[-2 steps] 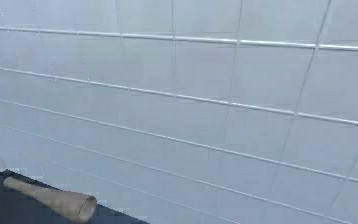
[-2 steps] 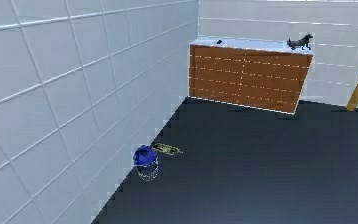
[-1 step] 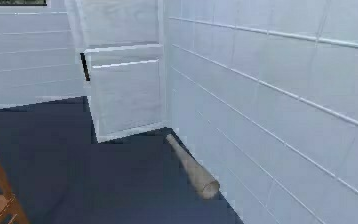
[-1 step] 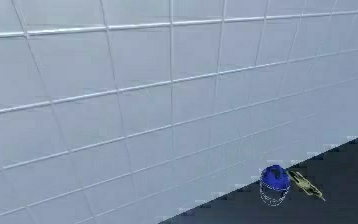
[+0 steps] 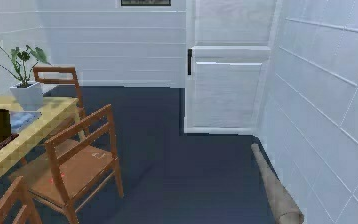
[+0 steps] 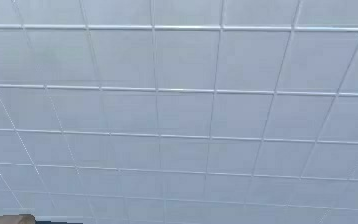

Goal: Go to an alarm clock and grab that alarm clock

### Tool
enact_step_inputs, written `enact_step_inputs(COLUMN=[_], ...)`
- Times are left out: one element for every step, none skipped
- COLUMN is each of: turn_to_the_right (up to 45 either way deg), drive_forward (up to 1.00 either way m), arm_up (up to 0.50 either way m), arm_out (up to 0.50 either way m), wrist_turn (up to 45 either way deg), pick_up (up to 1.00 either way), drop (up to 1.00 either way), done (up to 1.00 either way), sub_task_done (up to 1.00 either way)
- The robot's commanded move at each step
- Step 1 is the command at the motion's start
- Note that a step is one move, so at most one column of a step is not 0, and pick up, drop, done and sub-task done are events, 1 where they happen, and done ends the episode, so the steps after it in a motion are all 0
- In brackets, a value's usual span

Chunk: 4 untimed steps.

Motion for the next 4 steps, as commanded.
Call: enact_step_inputs(turn_to_the_right=[0.0,-45.0,-45.0,-45.0], drive_forward=[0.30,0.00,0.00,0.00], arm_up=[0.00,0.00,0.00,0.00], arm_out=[0.00,0.00,0.00,0.00], wrist_turn=[0.0,0.0,0.0,0.0], pick_up=[0.00,0.00,0.00,0.00], drop=[0.00,0.00,0.00,0.00], done=[0.00,0.00,0.00,0.00], sub_task_done=[0.00,0.00,0.00,0.00])
